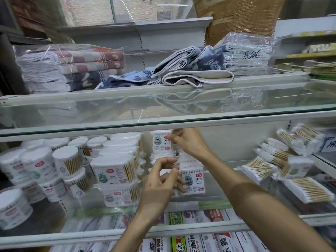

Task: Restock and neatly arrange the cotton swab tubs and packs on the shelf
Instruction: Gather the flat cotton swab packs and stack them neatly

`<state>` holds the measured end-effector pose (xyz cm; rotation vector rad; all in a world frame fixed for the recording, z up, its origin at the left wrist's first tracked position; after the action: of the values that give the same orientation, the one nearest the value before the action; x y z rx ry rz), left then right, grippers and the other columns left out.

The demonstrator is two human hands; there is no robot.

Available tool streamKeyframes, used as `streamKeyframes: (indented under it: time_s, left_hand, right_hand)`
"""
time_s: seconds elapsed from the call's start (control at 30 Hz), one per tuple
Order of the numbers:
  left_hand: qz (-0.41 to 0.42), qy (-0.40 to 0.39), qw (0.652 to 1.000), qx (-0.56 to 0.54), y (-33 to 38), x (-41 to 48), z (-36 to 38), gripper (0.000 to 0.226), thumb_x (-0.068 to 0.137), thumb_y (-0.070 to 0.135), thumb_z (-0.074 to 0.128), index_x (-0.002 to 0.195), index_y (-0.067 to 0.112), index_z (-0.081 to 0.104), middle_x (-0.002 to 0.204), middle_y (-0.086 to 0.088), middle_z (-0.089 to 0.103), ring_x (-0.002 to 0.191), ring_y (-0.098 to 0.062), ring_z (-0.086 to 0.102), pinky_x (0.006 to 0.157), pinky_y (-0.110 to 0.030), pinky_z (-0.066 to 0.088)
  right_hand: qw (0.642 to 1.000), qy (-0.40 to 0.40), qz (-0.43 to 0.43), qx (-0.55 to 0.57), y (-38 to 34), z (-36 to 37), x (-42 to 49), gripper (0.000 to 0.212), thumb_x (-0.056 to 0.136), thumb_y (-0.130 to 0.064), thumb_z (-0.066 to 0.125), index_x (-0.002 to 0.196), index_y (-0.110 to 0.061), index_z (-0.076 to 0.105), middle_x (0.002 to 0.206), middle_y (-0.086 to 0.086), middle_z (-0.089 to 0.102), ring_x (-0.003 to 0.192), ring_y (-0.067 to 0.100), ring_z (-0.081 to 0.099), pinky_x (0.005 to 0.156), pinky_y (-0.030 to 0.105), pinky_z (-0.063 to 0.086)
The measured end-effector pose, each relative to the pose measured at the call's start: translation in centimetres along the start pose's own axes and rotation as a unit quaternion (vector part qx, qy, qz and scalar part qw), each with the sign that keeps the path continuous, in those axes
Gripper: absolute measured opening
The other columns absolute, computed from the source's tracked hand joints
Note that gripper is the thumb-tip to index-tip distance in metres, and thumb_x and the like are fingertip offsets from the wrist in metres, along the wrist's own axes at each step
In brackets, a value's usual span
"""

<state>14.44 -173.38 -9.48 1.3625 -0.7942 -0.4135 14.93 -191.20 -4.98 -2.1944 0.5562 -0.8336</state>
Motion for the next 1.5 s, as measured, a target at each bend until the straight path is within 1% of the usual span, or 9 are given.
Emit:
streamKeyframes:
  time_s: [0.1, 0.17, 0.3, 0.6, 0.83, 0.97, 1.2, 1.33, 1.5]
  left_hand:
    - [0.019, -0.002, 1.0, 0.009, 0.0, 0.2, -0.2, 0.012, 0.098, 0.013, 0.059, 0.109, 0.018, 0.061, 0.09, 0.001, 0.068, 0.073, -0.031, 0.072, 0.066, -0.041, 0.061]
    - [0.034, -0.01, 0.999, 0.012, 0.0, 0.4, 0.0, 0.012, 0.098, 0.014, 0.059, 0.11, 0.018, 0.06, 0.093, 0.001, 0.068, 0.074, -0.03, 0.072, 0.067, -0.04, 0.061]
    - [0.044, -0.029, 0.998, -0.016, 0.0, 1.0, 1.3, 0.015, 0.098, 0.012, 0.058, 0.113, 0.013, 0.06, 0.1, -0.01, 0.065, 0.074, -0.028, 0.071, 0.066, -0.031, 0.059]
    - [0.028, -0.13, 0.989, 0.065, -1.7, 3.7, 10.4, 0.013, 0.098, 0.021, 0.059, 0.111, 0.025, 0.059, 0.103, 0.003, 0.064, 0.085, -0.016, 0.069, 0.078, -0.029, 0.059]
    - [0.11, -0.254, 0.877, 0.392, -5.8, 6.5, 21.1, 0.058, 0.087, 0.045, 0.066, 0.131, 0.011, 0.049, 0.128, -0.011, 0.047, 0.12, -0.028, 0.046, 0.102, -0.037, 0.038]
    - [0.116, -0.248, 0.855, 0.441, -7.0, 7.2, 22.9, 0.048, 0.084, 0.036, 0.065, 0.122, 0.013, 0.047, 0.123, -0.011, 0.049, 0.116, -0.033, 0.048, 0.097, -0.042, 0.041]
    - [-0.091, -0.184, 0.974, 0.098, -4.8, 7.7, 19.8, 0.006, 0.092, 0.016, 0.054, 0.091, 0.014, 0.059, 0.084, -0.008, 0.059, 0.068, -0.024, 0.056, 0.07, -0.035, 0.049]
    - [-0.165, -0.186, 0.959, -0.136, -2.3, 7.1, 17.0, 0.013, 0.096, 0.012, 0.052, 0.104, 0.005, 0.059, 0.084, -0.014, 0.066, 0.064, -0.033, 0.064, 0.05, -0.03, 0.05]
    - [-0.129, -0.165, 0.971, -0.118, -1.1, 7.1, 13.7, 0.019, 0.1, 0.026, 0.056, 0.102, 0.007, 0.058, 0.079, -0.014, 0.071, 0.056, -0.029, 0.067, 0.044, -0.027, 0.045]
  right_hand:
    - [1.0, -0.002, 0.001, -0.013, 0.3, -0.6, -0.2, 0.02, 0.091, -0.032, 0.071, 0.079, -0.016, 0.076, 0.091, -0.005, 0.074, 0.072, -0.006, 0.065, 0.055, 0.007, 0.041]
    - [0.999, 0.018, -0.003, -0.027, 0.6, -1.5, -0.4, 0.036, 0.092, -0.035, 0.068, 0.06, -0.021, 0.069, 0.08, -0.007, 0.073, 0.061, -0.003, 0.063, 0.049, 0.012, 0.037]
    - [0.997, 0.057, -0.001, -0.049, 1.8, -4.5, -2.0, 0.021, 0.093, -0.033, 0.068, 0.101, -0.015, 0.074, 0.09, -0.009, 0.07, 0.084, 0.005, 0.064, 0.066, 0.005, 0.04]
    - [0.971, 0.136, 0.001, -0.197, 8.4, -15.6, -9.3, 0.011, 0.093, -0.016, 0.066, 0.101, -0.017, 0.073, 0.087, -0.012, 0.067, 0.079, 0.006, 0.06, 0.071, 0.006, 0.042]
    - [0.966, 0.213, 0.049, -0.137, 11.5, -21.5, -12.9, 0.012, 0.093, -0.01, 0.065, 0.1, -0.016, 0.072, 0.089, -0.006, 0.071, 0.085, 0.011, 0.067, 0.084, 0.034, 0.056]
    - [0.965, 0.225, 0.033, -0.128, 11.7, -22.4, -13.6, 0.009, 0.093, -0.011, 0.066, 0.097, -0.017, 0.072, 0.086, -0.012, 0.07, 0.085, 0.006, 0.066, 0.082, 0.035, 0.056]
    - [0.978, 0.202, 0.041, -0.033, 11.2, -21.7, -13.0, 0.013, 0.095, -0.018, 0.065, 0.105, -0.019, 0.072, 0.097, -0.006, 0.072, 0.094, 0.01, 0.067, 0.084, 0.028, 0.057]
    - [0.989, 0.083, 0.077, 0.098, 10.3, -19.2, -12.1, 0.033, 0.095, -0.037, 0.062, 0.126, -0.028, 0.065, 0.122, -0.01, 0.067, 0.112, 0.003, 0.063, 0.083, 0.024, 0.057]
    - [0.978, 0.037, 0.071, 0.194, 9.2, -16.7, -10.8, 0.03, 0.092, -0.031, 0.065, 0.123, -0.03, 0.066, 0.122, -0.002, 0.071, 0.11, 0.013, 0.068, 0.087, 0.04, 0.058]
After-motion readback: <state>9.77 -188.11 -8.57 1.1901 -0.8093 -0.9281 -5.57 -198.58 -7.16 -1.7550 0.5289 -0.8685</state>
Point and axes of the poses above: each hand's wrist, its own x-axis towards the middle knuckle, its own z-axis out of the palm, y = z × x, the point moved 3 cm from there along x, towards the middle knuckle
